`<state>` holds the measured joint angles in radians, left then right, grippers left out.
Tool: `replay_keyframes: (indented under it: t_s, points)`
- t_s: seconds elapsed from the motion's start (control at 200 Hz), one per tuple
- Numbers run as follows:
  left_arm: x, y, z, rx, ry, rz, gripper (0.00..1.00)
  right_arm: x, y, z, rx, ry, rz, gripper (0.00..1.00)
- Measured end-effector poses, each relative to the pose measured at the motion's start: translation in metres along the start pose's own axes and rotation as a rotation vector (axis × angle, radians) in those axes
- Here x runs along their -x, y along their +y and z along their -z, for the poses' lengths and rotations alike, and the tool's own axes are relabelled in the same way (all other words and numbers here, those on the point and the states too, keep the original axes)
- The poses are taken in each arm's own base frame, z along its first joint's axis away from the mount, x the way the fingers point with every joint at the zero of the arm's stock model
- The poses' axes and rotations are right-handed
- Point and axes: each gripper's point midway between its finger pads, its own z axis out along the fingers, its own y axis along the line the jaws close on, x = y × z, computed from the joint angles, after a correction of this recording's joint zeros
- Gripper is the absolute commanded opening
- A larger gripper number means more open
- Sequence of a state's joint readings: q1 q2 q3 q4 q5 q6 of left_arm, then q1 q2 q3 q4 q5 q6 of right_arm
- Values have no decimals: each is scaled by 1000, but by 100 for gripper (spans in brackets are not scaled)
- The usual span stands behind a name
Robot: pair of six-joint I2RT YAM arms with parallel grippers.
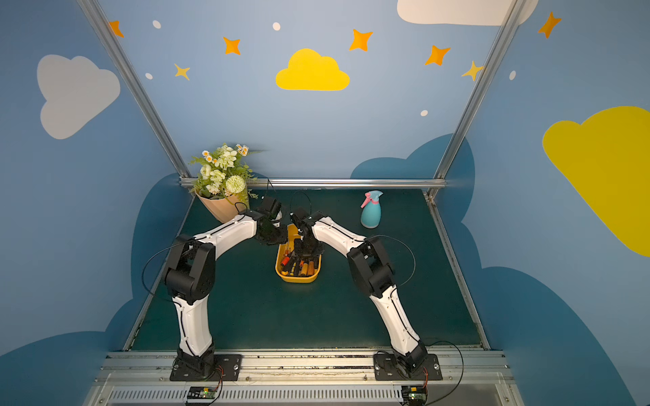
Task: Take out the screwdriver from the storage box
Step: Pick up the screwdriver from the storage box, then pick up the storage box at the center of the board.
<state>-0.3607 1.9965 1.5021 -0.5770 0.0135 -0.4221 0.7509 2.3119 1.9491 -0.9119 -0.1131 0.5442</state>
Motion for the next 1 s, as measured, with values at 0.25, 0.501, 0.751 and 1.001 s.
replay_keyframes:
  t_s: [0.25,0.501,0.751,1.001]
  points:
    - [2,9,1,13,-2,3,37,1,2,0,10,4,9,34]
    - [4,9,-26,3,30,34,34,1,2,-1,9,8,26,33]
    - [9,1,-30,-23,32,35,2,1,3,-1,14,14,45,26]
    - [8,3,-30,-15,28,42,3,3,4,0,18,8,54,12]
